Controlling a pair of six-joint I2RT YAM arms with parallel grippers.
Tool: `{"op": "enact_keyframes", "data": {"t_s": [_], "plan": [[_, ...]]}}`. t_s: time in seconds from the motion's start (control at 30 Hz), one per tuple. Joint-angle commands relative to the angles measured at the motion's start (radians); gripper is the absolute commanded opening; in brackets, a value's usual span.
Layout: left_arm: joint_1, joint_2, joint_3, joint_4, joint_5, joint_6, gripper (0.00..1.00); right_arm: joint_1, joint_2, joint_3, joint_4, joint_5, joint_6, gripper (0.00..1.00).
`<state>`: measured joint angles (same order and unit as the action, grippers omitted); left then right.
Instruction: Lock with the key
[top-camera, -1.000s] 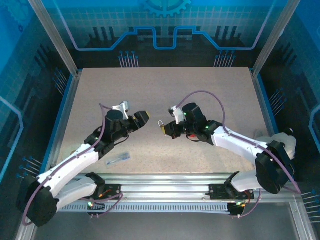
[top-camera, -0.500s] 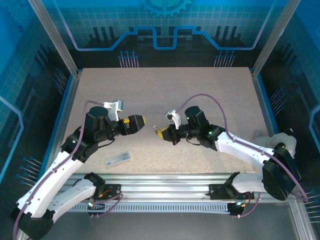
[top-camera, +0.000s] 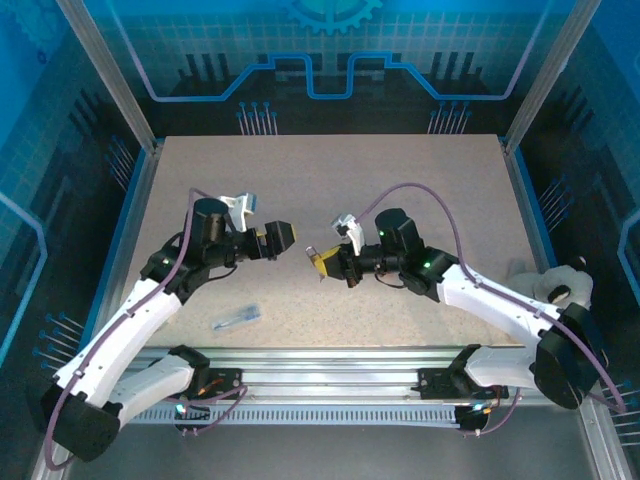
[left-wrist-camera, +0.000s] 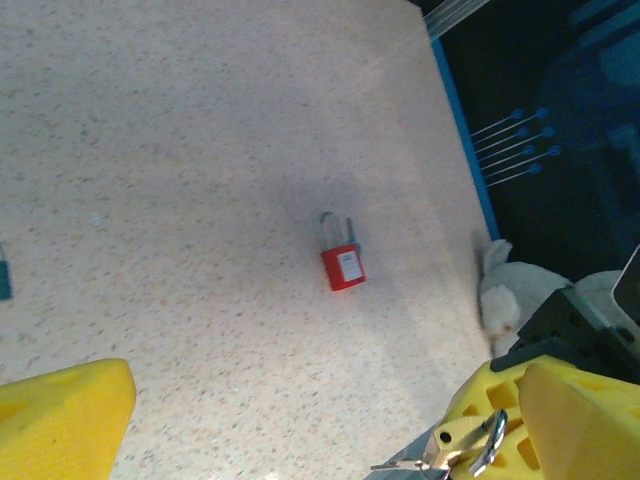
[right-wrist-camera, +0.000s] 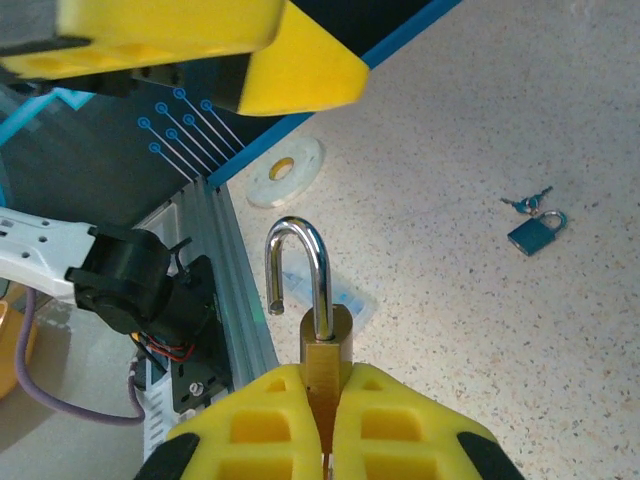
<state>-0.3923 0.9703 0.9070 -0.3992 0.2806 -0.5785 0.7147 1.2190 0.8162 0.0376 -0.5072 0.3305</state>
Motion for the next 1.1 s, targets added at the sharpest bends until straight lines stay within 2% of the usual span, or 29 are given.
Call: {"op": "enact_keyframes", "data": {"t_s": [0.0, 0.17, 0.43, 0.7, 1.07], "plan": [[0.028, 0.016, -0.028, 0.124, 0.127, -0.041, 0.99, 0.009, -0.045, -0.018, 0.009, -0.03, -0.022, 0.0], [0.038, 0.039, -0.051, 0.157, 0.196, -0.034, 0.99, 0.009, -0.07, -0.033, 0.023, -0.059, -0.019, 0.0], [0.038, 0.011, -0.074, 0.156, 0.218, -0.018, 0.98, 0.008, -0.039, -0.044, 0.068, -0.121, -0.013, 0.0], [0.036, 0.0, -0.084, 0.168, 0.249, -0.024, 0.92, 0.009, -0.027, -0.049, 0.105, -0.185, -0.002, 0.0], [0.035, -0.012, -0.088, 0.155, 0.33, -0.049, 0.84, 0.008, 0.002, -0.04, 0.099, -0.202, -0.003, 0.0]]}}
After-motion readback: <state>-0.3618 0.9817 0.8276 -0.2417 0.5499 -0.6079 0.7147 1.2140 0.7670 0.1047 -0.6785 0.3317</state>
